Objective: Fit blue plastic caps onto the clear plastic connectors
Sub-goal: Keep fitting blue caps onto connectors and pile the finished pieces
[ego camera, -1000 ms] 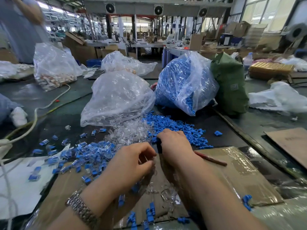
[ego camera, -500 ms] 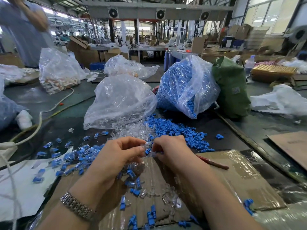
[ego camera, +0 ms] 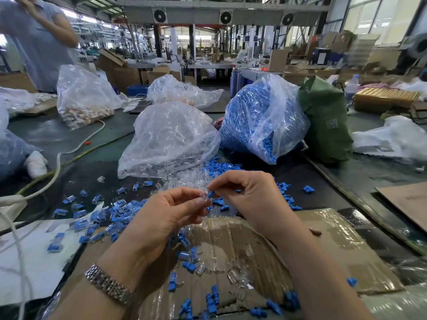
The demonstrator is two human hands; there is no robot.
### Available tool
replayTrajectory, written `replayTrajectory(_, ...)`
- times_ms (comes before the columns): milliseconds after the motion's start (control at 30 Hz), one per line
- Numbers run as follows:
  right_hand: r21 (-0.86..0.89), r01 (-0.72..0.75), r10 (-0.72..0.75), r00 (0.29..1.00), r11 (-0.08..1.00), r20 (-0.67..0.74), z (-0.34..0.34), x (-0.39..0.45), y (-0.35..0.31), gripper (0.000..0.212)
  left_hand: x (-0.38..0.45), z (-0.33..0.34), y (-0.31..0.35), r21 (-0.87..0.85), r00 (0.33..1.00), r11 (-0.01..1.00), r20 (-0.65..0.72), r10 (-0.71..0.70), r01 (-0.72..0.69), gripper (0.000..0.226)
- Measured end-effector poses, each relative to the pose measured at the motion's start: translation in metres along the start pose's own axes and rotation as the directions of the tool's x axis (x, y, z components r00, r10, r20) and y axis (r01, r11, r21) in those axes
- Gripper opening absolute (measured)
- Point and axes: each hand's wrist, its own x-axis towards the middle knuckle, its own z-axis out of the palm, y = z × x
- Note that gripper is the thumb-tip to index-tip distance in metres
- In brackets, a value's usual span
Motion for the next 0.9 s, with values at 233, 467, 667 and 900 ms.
replayTrajectory(233, -0.187, 0.121, -0.115, 0.993, 0.975, 0.043, 0.007, -0.003, -0.009, 0.018, 0.001, 0.003, -0.001, 0.014, 0.999, 0.999, -0.009, 0.036, -0.036, 0.025)
replayTrajectory(467, -0.189, 0.145, -0.134, 0.988, 0.971, 0.072, 0.005, -0.005, -0.014, 0.016, 0.0, 0.002, -0.002, 0.062, 0.999, 0.997, 0.012, 0.048, -0.049, 0.02)
replayTrajectory(667, -0.161, 0.086, -0.077, 0.995, 0.983, 0.06, 0.001, -0.006, -0.017, 0.019, 0.0, 0.003, 0.0, 0.034, 0.997, 0.997, 0.028, 0.067, -0.068, 0.023)
replayTrajectory(900, -0.787, -0.368, 0.552, 0.833, 0.495, -0.042, -0.026, -0.015, -0.006, 0.052, -0.001, 0.001, 0.001, -0.003, 0.996, 0.997, 0.026, 0.083, -0.083, 0.023)
